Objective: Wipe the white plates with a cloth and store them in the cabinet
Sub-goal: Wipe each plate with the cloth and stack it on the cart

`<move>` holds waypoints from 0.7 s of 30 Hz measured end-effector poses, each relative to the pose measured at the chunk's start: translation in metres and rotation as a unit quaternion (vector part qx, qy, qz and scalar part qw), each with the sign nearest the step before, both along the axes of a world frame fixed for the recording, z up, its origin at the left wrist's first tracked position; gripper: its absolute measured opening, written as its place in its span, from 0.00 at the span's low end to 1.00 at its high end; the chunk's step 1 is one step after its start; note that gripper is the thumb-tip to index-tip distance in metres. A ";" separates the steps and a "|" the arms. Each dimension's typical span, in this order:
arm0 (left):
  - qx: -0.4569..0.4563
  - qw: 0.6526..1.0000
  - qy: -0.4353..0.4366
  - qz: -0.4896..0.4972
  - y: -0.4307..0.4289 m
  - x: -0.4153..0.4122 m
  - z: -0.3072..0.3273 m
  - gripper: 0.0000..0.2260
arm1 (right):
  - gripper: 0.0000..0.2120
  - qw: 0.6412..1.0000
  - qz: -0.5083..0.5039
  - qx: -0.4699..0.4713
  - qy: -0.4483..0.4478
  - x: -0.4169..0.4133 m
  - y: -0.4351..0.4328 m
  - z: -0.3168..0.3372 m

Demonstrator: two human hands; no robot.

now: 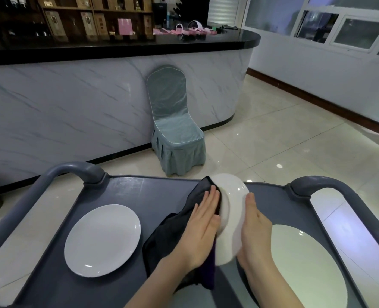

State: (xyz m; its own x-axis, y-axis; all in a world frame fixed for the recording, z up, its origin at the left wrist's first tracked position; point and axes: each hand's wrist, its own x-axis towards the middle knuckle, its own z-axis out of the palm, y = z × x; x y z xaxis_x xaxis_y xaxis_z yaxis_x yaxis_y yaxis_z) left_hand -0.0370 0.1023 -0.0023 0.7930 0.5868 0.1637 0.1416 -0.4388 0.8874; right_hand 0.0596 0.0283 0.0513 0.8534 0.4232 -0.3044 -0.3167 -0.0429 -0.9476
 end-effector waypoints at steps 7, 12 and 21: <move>-0.041 0.999 -0.002 -0.010 -0.024 -0.024 -0.021 0.23 | 0.24 0.997 -0.040 0.003 -0.059 0.014 0.004 0.008; -0.028 0.999 -0.033 -0.026 -0.024 -0.002 0.006 0.22 | 0.23 1.000 0.007 -0.007 -0.020 0.000 0.001 -0.004; -0.184 0.978 0.077 0.065 0.014 -0.040 -0.045 0.18 | 0.18 0.964 0.099 -0.065 -0.236 0.000 -0.002 -0.002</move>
State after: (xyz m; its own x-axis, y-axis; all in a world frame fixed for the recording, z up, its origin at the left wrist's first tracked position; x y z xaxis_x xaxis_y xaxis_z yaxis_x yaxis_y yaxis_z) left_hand -0.0775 0.1163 -0.0477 0.7059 0.6816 -0.1928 0.3193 -0.0632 0.9456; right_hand 0.0591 0.0263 0.0494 0.8162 0.5765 0.0377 0.1759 -0.1857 -0.9667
